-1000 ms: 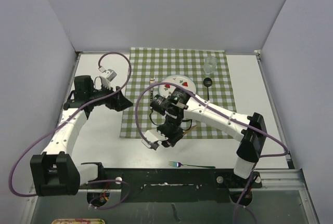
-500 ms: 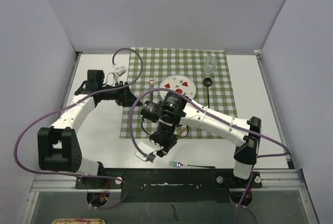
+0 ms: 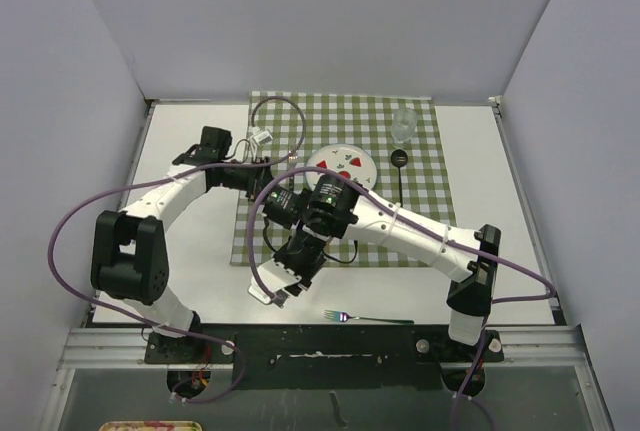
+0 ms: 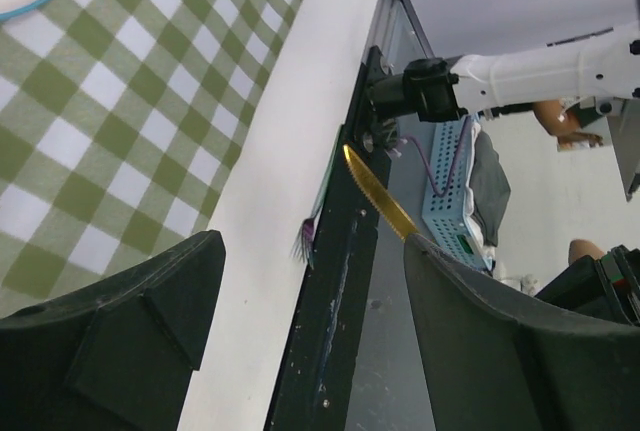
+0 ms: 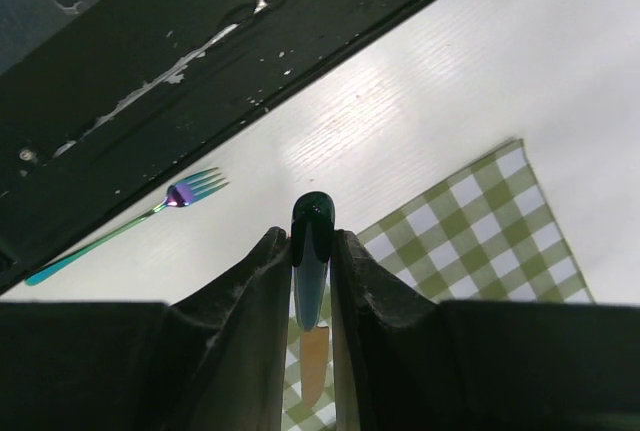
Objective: Set the dinner table for one person
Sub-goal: Place the knife on the napkin.
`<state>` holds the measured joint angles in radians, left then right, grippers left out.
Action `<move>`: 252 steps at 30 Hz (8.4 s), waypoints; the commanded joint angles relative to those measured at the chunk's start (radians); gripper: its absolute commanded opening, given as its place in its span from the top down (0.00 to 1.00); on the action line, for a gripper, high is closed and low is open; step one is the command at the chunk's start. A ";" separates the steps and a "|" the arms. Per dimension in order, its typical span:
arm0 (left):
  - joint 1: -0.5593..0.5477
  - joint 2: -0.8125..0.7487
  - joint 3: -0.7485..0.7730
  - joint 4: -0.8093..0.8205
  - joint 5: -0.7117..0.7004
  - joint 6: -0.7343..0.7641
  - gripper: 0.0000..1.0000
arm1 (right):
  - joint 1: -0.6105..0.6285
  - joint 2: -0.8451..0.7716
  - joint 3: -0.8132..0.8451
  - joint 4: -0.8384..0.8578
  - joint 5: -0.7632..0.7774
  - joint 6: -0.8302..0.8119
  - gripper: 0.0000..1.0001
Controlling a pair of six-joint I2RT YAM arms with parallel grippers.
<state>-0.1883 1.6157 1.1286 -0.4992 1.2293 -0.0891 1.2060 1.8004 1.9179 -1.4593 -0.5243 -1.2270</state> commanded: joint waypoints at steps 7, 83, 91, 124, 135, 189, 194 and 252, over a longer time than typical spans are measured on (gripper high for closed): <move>-0.138 0.111 0.172 -0.278 0.165 0.189 0.31 | 0.031 -0.017 0.081 0.083 0.042 -0.002 1.00; -0.343 0.460 0.472 -1.230 0.162 0.785 0.39 | 0.092 -0.139 -0.039 0.127 0.236 0.034 1.00; -0.346 0.454 0.538 -1.228 0.195 0.737 0.39 | 0.097 -0.132 -0.043 0.129 0.237 0.035 1.00; -0.237 0.538 0.610 -1.230 0.038 0.737 0.40 | 0.116 -0.144 -0.079 0.145 0.281 0.042 1.00; -0.215 0.565 0.543 -1.230 0.024 0.752 0.40 | 0.112 -0.160 -0.085 0.157 0.302 0.042 1.00; -0.397 0.503 0.605 -1.229 0.237 0.573 0.81 | 0.120 -0.084 -0.024 0.182 0.436 0.024 1.00; -0.397 0.495 0.603 -1.227 0.240 0.571 0.92 | 0.124 -0.072 -0.027 0.188 0.442 0.026 1.00; -0.375 0.532 0.652 -1.228 0.240 0.564 1.00 | 0.069 -0.103 -0.106 0.319 0.539 0.061 0.67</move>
<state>-0.5613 2.1784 1.7405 -1.6135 1.4467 0.4740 1.2766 1.7561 1.7664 -1.1374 0.0120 -1.1732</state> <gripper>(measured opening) 0.007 0.317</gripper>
